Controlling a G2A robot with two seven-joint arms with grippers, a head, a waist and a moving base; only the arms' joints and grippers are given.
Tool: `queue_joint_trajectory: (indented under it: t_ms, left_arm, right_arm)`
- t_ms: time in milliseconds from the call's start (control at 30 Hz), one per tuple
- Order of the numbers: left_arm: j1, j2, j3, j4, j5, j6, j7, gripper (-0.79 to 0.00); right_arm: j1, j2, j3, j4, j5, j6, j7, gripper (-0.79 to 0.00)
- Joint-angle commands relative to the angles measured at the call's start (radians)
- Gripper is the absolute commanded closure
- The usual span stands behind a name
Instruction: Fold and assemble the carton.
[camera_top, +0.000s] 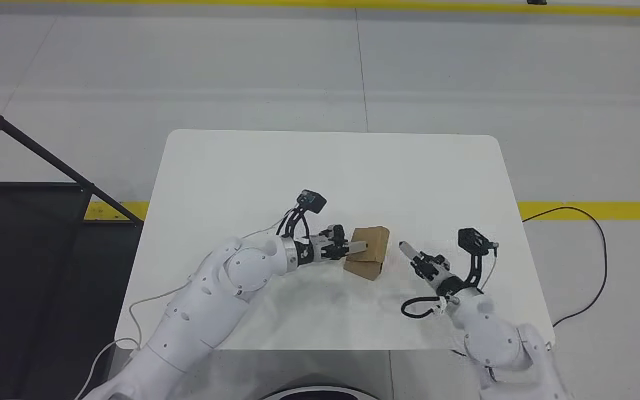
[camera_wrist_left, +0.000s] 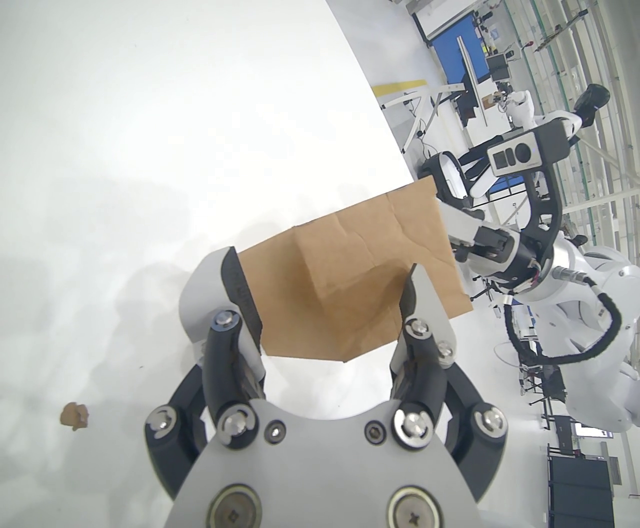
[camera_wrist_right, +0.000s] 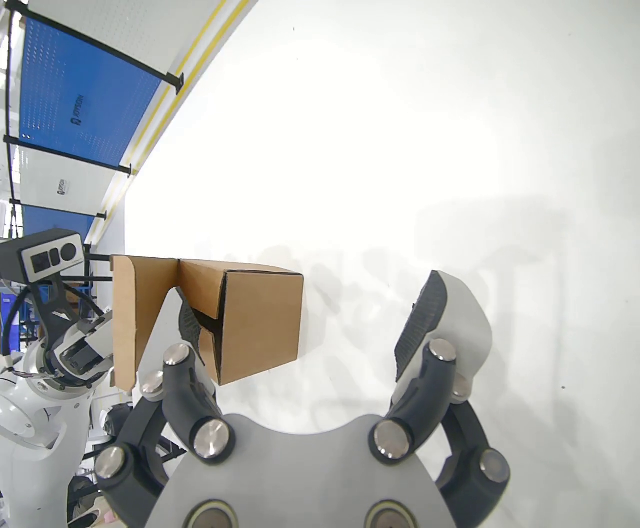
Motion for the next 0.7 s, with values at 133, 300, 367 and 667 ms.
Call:
queue_joint_trajectory:
  t_ms: [133, 300, 367, 667]
  left_arm:
    - [-0.003, -0.002, 0.004, 0.004, 0.004, 0.002, 0.003, -0.631]
    - [-0.004, -0.003, 0.004, 0.004, 0.005, 0.005, 0.004, -0.634]
    - [-0.003, -0.003, 0.003, 0.003, 0.005, 0.002, 0.005, -0.634]
    - [-0.005, -0.004, 0.007, 0.001, 0.010, 0.005, 0.001, -0.619]
  right_arm:
    - [-0.008, -0.001, -0.027, -0.035, -0.028, -0.027, -0.021, -0.785]
    - [0.049, -0.002, -0.068, -0.009, -0.065, 0.000, 0.047, -0.785]
    - [0.069, -0.002, -0.079, 0.009, -0.072, 0.009, 0.071, -0.785]
    - [0.096, -0.004, -0.099, 0.036, -0.075, 0.016, 0.087, -0.785]
